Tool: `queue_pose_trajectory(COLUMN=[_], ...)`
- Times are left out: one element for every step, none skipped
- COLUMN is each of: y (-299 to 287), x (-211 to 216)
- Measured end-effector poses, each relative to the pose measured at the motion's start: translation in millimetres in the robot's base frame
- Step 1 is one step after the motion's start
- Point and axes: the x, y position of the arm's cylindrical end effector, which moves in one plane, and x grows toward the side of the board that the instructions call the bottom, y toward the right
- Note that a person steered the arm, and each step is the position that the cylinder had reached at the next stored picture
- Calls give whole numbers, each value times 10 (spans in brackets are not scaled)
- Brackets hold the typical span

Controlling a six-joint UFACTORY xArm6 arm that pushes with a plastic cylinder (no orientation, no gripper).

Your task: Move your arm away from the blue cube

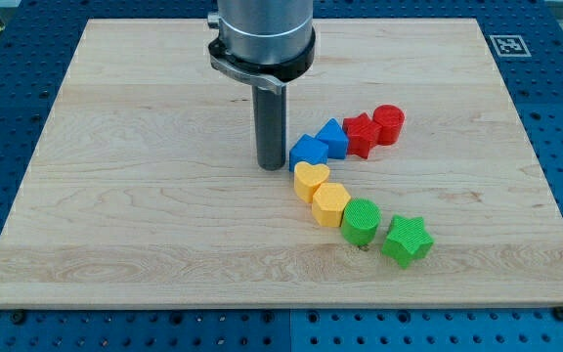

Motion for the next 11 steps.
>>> queue_pose_trajectory(y=[75, 95, -86, -68, -68, 98, 256, 256, 264, 269, 290], x=[-2, -2, -189, -461, -463, -539, -602, -602, -602, -613, -625])
